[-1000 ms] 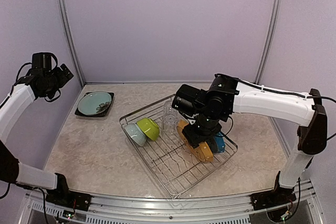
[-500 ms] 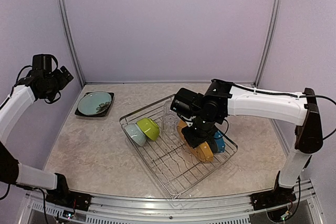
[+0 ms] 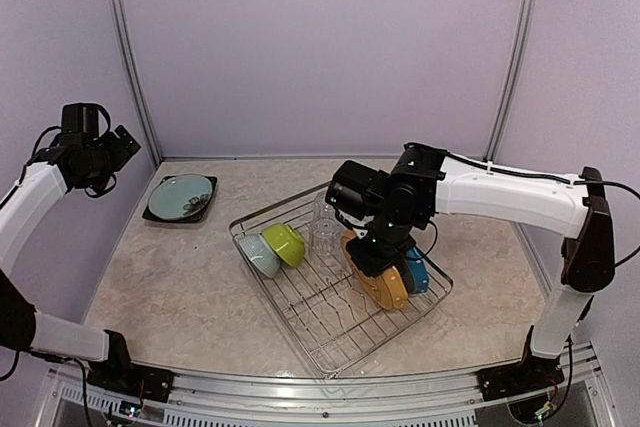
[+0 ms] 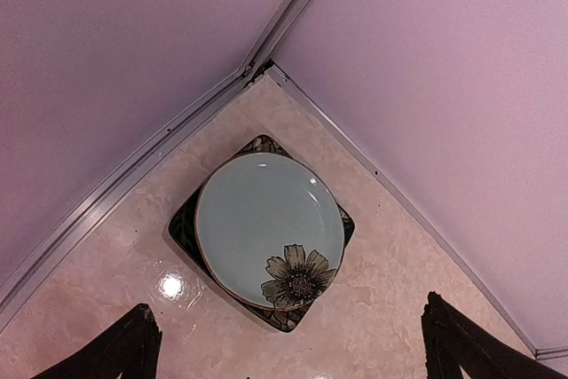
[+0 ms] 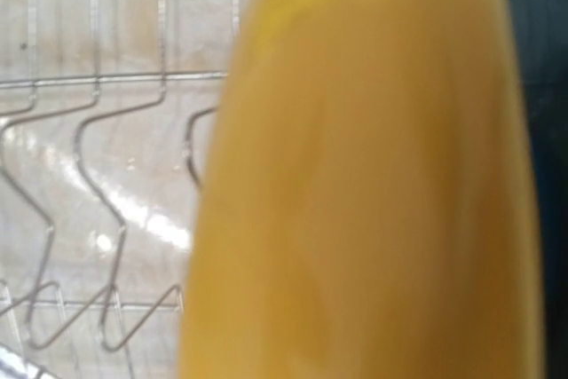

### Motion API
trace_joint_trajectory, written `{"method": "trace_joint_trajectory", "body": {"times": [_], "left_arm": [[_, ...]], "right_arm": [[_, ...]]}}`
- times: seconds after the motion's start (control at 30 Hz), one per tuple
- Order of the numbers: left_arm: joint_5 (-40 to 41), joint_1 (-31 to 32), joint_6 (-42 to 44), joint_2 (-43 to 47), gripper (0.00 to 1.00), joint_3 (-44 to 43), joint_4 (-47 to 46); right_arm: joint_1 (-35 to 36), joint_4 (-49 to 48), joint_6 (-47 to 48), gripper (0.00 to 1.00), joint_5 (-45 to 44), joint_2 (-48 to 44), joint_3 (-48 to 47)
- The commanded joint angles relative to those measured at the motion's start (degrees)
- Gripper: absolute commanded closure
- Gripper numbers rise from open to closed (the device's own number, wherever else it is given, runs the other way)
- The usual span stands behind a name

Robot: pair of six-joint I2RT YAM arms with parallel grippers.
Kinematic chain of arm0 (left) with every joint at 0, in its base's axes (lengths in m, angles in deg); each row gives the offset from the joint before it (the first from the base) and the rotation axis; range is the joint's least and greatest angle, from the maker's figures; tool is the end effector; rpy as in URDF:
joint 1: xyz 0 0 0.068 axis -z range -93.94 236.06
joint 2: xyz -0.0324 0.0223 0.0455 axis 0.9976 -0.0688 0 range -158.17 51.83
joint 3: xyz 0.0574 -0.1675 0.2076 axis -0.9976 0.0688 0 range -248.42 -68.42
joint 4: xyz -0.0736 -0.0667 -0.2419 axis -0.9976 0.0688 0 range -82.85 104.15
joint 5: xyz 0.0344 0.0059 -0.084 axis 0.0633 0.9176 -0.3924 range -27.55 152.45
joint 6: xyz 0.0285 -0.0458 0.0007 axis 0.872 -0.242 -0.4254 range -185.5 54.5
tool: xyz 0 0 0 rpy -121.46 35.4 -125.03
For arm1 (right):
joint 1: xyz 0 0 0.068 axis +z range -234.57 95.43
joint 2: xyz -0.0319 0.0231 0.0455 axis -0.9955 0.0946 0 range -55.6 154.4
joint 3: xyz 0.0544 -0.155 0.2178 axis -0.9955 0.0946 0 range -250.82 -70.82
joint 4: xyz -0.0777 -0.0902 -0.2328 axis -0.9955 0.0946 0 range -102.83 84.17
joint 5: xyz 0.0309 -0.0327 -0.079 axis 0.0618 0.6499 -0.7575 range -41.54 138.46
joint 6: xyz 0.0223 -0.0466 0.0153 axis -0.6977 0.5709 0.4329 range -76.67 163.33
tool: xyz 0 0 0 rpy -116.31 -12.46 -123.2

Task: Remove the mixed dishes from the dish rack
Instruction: Grab the plate from the dish rack.

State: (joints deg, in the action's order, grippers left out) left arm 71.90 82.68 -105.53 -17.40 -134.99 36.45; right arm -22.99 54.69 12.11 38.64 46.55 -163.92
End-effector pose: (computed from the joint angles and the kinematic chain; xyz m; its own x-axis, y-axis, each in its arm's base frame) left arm 0.2658 0.0216 0.3512 -0.2778 -0.6520 -0.7055 -0.4908 0.7277 -0.4792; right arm 0.1729 0.3070 0.2863 -0.8352 -0.4705 -0.2847 -0.4851 0.8742 -0.0216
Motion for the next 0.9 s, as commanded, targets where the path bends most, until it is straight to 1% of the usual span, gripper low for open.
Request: {"method": "trace_joint_trajectory", "body": {"times": [0.0, 0.13, 0.23, 0.33, 0.53, 0.73, 0.87], "left_arm": [[-0.37, 0.51, -0.90, 0.52, 0.01, 0.30, 1.00], [-0.43, 0.75, -0.99, 0.29, 0.01, 0.25, 0.77], [-0.63, 1.01, -0.96, 0.09, 0.01, 0.02, 0.63], [-0.67, 1.21, -0.90, -0.19, 0.01, -0.58, 0.70], [-0.06, 1.77, -0.87, -0.64, 0.01, -2.56, 1.12], [-0.97, 2.23, -0.55, -0.57, 0.01, -4.22, 2.01], [-1.94, 2.25, -3.69, -0.33, 0.01, -7.11, 6.18]], "right_arm": [[-0.57, 2.37, -2.30, 0.80, 0.44, -1.13, -5.59], [-0.91, 3.15, -2.61, 0.81, 1.19, -1.66, -7.31], [-1.27, 3.66, -2.83, 0.84, 2.29, -2.03, -8.97], [-1.46, 4.99, -2.76, 0.87, 2.58, -2.06, -12.05], [-1.53, 8.05, -2.09, 0.88, 3.14, -2.18, -18.91], [-1.47, 5.65, 0.88, 0.91, 7.79, -3.88, -21.06], [-1.46, 2.65, 3.89, 0.92, 8.09, -5.51, -22.65]]}}
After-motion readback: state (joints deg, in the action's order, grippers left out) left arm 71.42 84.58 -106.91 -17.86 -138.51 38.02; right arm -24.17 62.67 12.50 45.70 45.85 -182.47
